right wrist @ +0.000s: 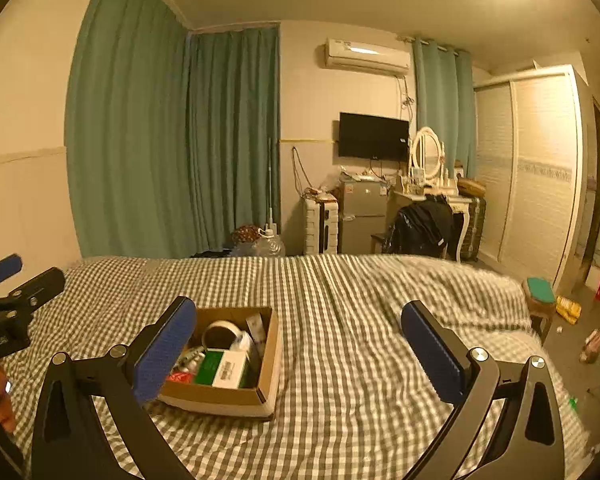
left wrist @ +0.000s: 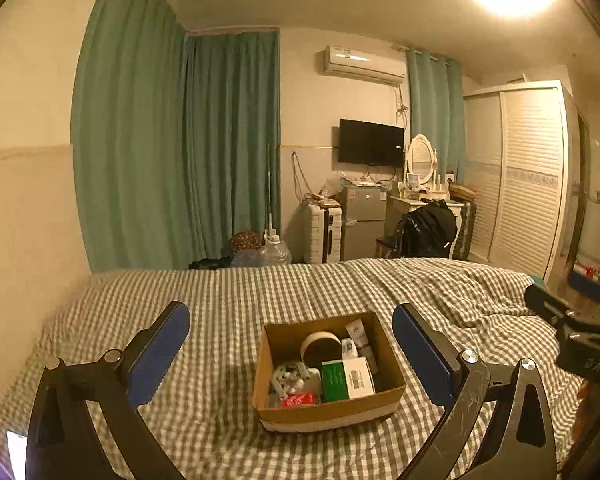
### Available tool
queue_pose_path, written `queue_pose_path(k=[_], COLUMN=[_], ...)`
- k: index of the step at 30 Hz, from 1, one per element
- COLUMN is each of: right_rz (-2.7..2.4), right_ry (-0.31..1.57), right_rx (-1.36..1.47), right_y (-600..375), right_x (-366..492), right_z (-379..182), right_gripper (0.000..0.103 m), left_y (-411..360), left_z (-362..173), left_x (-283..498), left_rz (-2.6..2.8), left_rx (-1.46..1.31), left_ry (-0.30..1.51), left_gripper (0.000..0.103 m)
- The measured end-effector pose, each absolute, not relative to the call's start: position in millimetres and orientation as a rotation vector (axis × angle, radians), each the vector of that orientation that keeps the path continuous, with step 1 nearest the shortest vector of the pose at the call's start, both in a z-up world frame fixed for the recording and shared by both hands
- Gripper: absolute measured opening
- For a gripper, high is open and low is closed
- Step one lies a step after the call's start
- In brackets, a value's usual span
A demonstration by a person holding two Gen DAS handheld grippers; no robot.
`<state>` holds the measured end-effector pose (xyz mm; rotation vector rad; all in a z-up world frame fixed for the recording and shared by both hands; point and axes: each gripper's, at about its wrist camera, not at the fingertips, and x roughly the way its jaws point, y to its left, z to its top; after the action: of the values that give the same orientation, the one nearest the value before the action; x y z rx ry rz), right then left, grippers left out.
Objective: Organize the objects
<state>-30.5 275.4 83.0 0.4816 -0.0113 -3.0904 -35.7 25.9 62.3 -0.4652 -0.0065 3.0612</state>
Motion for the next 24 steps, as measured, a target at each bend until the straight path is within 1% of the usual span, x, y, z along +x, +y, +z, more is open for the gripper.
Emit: queue_pose_path(k=[4,9,14,18,24], right_rz=[-3.061,-3.056,-3.044,-3.048,-3.050], right_ry=[-0.028,0.007,0.016,0.039,0.027], right_rx=[0.540,0.565,0.605,0.626,0.616], right_y=[278,274,270,270,273], right_x=[-47,-60,-71,-73,-71], right_z=[61,48,33,29,28], right_gripper=[0.103,0.103,0.103,0.103,0.103], left_y=[34,40,32,37,42], left_z=[35,13,3,0,1], left_x=[-38,-57,-57,-57,-55], left_rz=[3.056,3.056,3.077,3.079,3.077], left_rx=[-0.478,-0.585,-0.599,-0.615,-0.611], left_ry=[-0.013,0.030,-0.020,0.024,0.035], left_gripper=[0.103,0.103,0.103,0.103,0.103])
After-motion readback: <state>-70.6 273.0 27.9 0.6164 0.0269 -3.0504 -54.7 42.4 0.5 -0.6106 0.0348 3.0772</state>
